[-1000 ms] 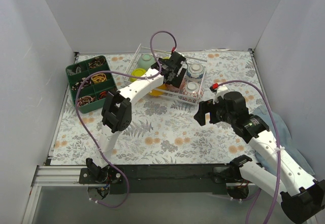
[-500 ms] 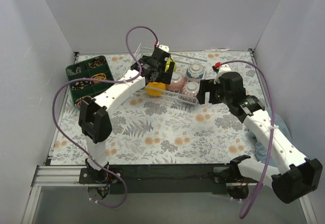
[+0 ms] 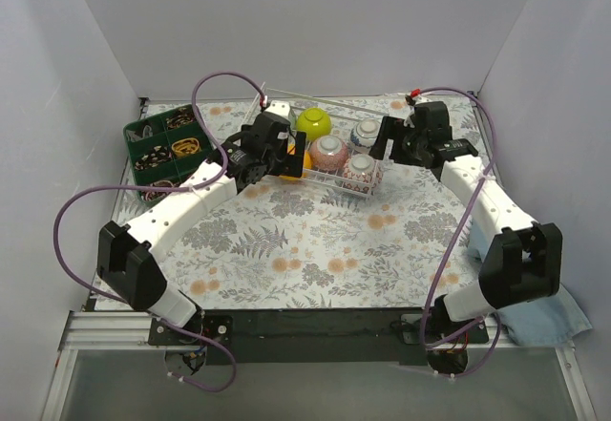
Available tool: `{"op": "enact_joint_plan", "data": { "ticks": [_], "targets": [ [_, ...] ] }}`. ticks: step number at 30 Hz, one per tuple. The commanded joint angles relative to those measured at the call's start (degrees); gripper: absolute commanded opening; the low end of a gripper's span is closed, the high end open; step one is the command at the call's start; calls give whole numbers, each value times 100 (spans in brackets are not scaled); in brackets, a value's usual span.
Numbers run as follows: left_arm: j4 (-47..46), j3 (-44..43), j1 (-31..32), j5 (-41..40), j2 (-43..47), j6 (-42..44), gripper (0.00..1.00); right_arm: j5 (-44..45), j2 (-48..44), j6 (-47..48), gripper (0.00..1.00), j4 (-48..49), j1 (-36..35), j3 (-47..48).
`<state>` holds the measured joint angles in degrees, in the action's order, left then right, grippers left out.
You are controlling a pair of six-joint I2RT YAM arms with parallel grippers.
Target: Unload the bowls from the dish rack
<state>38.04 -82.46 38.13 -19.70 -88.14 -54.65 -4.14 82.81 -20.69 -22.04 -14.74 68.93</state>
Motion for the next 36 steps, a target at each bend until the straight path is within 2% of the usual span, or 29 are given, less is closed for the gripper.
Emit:
{"op": "enact_joint_plan", "data": {
  "ticks": [1, 9, 16, 24, 36],
  "targets": [
    [-183, 379, 10, 256, 578, -265, 98, -183, 349, -295, 85, 306, 103, 428],
    [-245, 863, 10, 388, 1044, -432, 98, -1237, 386, -761, 82, 1017, 147, -1],
    [-280, 924, 10, 502, 1071, -432, 98, -1967, 140, -1358, 82, 1940, 138, -871],
    [-315, 977, 10, 626, 1097, -494, 98, -2433, -291, -1851, 82, 2968, 138, -1979],
    [-394, 977, 10, 687, 983, -450, 98, -2785, -1029, -2325, 82, 3566, -204, -3165]
  ]
}}
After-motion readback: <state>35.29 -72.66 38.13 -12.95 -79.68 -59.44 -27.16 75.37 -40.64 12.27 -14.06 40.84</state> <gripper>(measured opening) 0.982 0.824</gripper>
